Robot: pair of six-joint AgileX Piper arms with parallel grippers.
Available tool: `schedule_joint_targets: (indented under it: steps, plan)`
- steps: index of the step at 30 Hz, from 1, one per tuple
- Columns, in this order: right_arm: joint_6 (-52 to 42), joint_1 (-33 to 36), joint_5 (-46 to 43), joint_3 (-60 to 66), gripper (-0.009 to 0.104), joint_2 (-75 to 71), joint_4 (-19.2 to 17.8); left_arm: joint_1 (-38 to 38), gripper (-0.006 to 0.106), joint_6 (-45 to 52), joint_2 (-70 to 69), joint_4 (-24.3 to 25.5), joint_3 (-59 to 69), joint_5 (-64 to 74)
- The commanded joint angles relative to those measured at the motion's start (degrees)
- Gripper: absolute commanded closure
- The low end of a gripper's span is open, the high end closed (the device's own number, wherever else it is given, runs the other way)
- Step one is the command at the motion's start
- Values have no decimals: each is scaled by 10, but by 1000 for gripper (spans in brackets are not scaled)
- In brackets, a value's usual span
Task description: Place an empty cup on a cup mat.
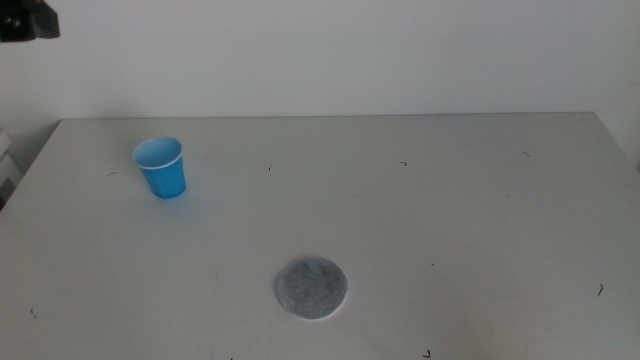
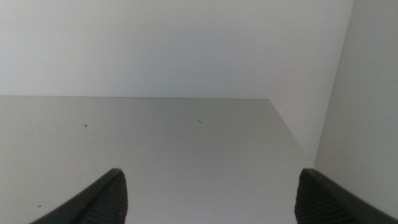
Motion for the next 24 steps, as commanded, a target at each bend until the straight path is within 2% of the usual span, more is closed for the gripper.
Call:
schedule_joint_targets:
  steps: [1, 12, 20, 24]
  plan:
    - [-5, 1, -44, -7, 1, -11, -5, -3, -5, -7, 45, -1, -76, -5]
    - [-5, 1, -44, -7, 1, -11, -5, -3, -5, -39, 240, -6, -252, 50]
    - [-5, 1, -44, -7, 1, -11, -5, 9, -5, -45, 300, -6, -267, 99]
    - [-5, 1, -44, -7, 1, -11, -5, 9, -5, -40, 326, 15, -266, 100]
